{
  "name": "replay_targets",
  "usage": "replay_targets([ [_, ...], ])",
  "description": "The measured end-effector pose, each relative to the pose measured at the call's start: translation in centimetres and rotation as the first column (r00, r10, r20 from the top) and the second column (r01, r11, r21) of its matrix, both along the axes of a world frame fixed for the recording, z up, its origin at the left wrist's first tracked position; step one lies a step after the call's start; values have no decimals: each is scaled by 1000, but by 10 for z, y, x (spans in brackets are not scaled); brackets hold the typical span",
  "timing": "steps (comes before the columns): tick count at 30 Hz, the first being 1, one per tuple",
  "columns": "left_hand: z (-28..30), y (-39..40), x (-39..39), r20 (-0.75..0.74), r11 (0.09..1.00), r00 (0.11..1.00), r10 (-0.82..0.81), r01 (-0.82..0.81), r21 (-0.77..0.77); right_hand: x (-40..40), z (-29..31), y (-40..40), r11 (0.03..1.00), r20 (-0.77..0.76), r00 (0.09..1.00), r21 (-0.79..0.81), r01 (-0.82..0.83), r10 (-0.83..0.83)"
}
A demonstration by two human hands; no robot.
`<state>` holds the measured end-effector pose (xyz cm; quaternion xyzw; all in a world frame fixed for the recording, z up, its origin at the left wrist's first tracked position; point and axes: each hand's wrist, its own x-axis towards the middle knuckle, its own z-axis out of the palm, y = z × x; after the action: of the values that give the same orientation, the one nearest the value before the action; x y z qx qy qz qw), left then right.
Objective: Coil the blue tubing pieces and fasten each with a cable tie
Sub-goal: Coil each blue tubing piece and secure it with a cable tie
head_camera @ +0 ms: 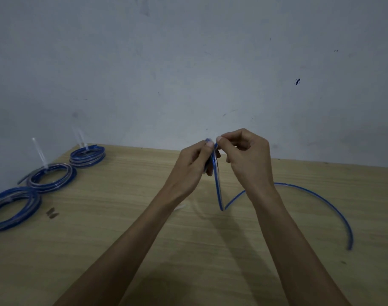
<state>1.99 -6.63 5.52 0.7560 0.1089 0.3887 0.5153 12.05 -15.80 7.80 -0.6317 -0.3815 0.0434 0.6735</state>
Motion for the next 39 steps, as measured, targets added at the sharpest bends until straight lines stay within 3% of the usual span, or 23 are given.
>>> replay_targets([
  [7,3,12,-5,-97,981,986,-134,118,-156,-1,-6,6,1000,66,998,-8,-2,2],
  [9,5,15,-1,-26,942,990,-141,126,-312,-1,-9,8,999,95,995,-32,-8,11],
  [12,12,24,1,198,765,973,-121,219,-605,-6,-13,12,991,150,989,-131,12,8],
  [14,14,32,-3,318,670,944,-89,293,-682,-11,-16,14,964,157,980,-253,-83,126],
  [16,15,38,-7,362,636,930,-60,315,-704,-16,-20,14,857,168,930,-466,-218,328],
  [19,18,42,-11,366,646,929,-49,309,-698,-24,-32,15,655,155,824,-693,-302,545],
  [21,20,44,-14,351,674,935,-45,288,-680,-27,-36,17,616,176,780,-724,-312,601],
  [25,21,49,-20,279,772,960,36,150,-618,-18,-34,12,528,132,767,-796,-296,628],
  [28,22,53,-25,315,744,949,14,201,-637,-2,-35,3,401,88,781,-890,-217,619],
  [32,25,56,-29,274,717,959,-73,242,-654,16,-41,1,497,212,864,-866,-50,456],
  [34,27,55,-31,158,761,975,-156,221,-610,21,-43,1,540,353,881,-830,139,316],
  [36,30,54,-35,10,824,979,-201,175,-539,29,-43,-3,520,423,871,-818,248,250],
  [39,37,54,-45,-176,924,964,-199,124,-362,41,-41,-12,486,322,898,-861,147,298],
])
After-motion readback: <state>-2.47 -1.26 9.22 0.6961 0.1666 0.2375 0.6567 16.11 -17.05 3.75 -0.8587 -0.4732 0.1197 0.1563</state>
